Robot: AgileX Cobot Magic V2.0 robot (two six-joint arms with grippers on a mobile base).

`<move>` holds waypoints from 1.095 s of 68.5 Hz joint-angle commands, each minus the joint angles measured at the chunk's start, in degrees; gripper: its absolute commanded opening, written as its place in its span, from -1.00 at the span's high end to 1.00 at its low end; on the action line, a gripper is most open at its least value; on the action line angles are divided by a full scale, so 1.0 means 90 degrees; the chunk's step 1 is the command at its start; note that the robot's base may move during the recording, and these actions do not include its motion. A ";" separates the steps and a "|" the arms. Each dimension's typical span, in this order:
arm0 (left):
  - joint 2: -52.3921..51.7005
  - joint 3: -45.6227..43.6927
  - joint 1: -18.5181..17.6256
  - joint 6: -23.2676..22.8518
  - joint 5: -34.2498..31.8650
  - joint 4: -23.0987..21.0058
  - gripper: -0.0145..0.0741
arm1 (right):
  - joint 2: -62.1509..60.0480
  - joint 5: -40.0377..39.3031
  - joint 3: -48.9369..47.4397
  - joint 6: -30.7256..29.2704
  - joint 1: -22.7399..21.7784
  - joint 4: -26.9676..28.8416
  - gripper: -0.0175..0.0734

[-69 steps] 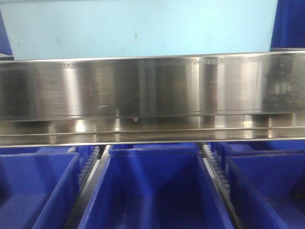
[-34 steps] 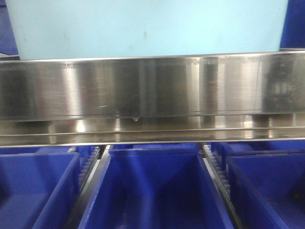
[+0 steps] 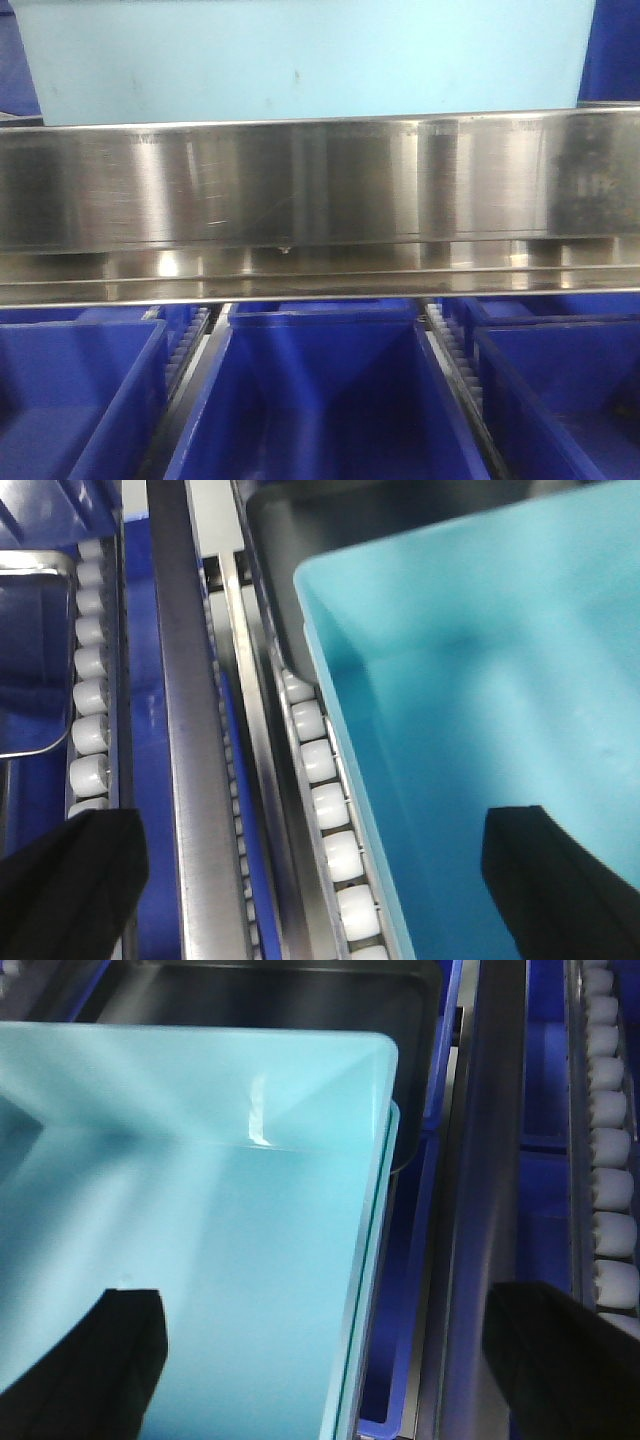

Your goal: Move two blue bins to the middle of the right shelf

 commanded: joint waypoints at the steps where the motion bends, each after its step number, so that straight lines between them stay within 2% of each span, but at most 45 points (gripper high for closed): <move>1: -0.0164 0.0026 0.0036 -0.0002 -0.0034 -0.0173 -0.66 | -0.0076 -0.0053 -0.0035 -0.0052 -0.0029 -0.0070 -0.49; 11: -0.0206 0.0502 0.0036 -0.0002 -0.0281 -0.0292 -0.66 | -0.0076 -0.0053 0.0304 -0.0052 -0.0017 -0.0070 -0.47; 20: -0.0206 0.1167 0.0036 -0.0002 -0.0824 -0.0755 -0.57 | -0.0076 -0.0053 0.0934 -0.0052 -0.0017 -0.0070 -0.47; 26: -0.0206 0.1666 0.0036 -0.0002 -0.1221 -0.1041 -0.38 | -0.0076 -0.0053 0.1368 -0.0052 0.0031 -0.0070 -0.47; 35: -0.0206 0.2247 0.0036 -0.0002 -0.1541 -0.1041 -0.03 | -0.0076 -0.0145 0.1925 -0.0052 0.0165 -0.0070 -0.47; 42: -0.0191 0.2508 0.0098 -0.0014 -0.1693 -0.1199 0.12 | -0.0076 -0.0357 0.2126 -0.0052 0.0299 -0.0070 -0.47; 51: -0.0191 0.2668 0.0380 -0.0014 -0.1794 -0.1597 0.13 | -0.0064 -0.0646 0.2175 -0.0052 0.0454 -0.0070 -0.47; 60: -0.0191 0.2666 0.0603 0.0010 -0.1651 -0.1781 0.11 | -0.0049 -0.0759 0.2175 -0.0052 0.0467 -0.0070 -0.47; 75: -0.0081 0.2666 0.0605 0.0200 -0.1381 -0.2082 -0.07 | 0.0105 -0.0555 0.2175 -0.0052 0.0467 -0.0070 -0.47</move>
